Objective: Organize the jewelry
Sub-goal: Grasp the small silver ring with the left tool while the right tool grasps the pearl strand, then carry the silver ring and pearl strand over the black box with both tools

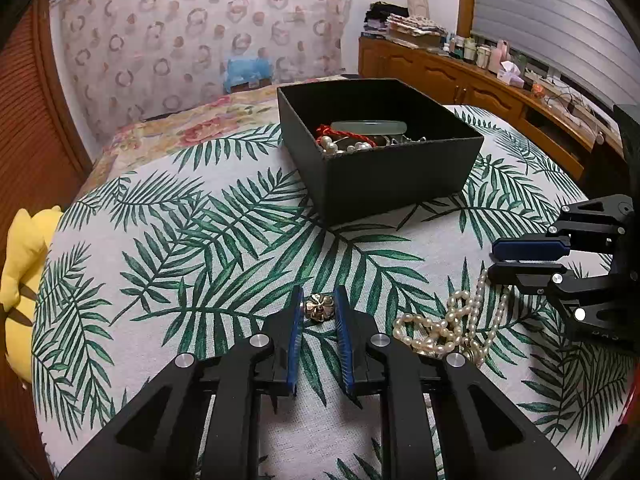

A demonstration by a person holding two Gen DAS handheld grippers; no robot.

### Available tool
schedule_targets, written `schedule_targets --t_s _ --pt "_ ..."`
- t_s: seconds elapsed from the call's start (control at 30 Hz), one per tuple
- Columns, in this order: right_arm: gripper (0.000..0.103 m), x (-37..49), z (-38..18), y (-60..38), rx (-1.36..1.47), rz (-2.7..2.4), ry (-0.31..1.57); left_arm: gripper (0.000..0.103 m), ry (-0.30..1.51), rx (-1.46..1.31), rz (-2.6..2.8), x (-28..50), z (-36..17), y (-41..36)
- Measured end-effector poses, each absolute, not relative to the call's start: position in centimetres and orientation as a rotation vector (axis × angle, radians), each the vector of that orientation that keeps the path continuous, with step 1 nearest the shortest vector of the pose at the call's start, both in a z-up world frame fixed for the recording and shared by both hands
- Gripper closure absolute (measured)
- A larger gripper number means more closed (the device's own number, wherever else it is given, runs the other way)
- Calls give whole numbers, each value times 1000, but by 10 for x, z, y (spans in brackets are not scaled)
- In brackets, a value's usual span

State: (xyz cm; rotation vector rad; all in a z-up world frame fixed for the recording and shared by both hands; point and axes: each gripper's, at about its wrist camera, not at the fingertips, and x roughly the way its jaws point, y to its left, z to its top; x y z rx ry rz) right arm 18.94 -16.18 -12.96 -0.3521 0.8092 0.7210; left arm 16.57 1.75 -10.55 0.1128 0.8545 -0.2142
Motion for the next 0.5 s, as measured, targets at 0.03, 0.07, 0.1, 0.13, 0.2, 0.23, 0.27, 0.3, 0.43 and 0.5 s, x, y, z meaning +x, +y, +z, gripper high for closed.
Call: schedule_targets --t_s 0.03,0.07,0.1,0.13,0.2,0.23,0.27,0.3,0.43,0.5 --pt "84 189 -130 -161 -352 721 809 88 853 113 -214 166 -105 17" --pt "84 189 -130 -161 -353 721 809 89 848 114 -212 165 -105 17" --pt "85 189 -129 -162 -356 717 806 89 845 114 -210 164 -105 17" --pt "91 189 -129 -162 -356 717 806 89 843 113 -208 163 -105 18" --pt "98 188 -130 -164 -354 719 808 89 831 100 -207 160 -103 20" --pt "98 188 -129 -164 -355 720 808 89 824 93 -207 158 -101 21" --pt "98 188 -129 -163 -356 725 809 89 814 81 -209 156 -98 22" --pt "98 188 -128 -164 -356 729 809 89 807 75 -211 153 -96 23" --pt "98 184 -114 -165 -343 733 771 89 771 63 -218 143 -83 22" --pt "98 181 -101 -166 -337 739 744 89 749 61 -221 139 -76 21"
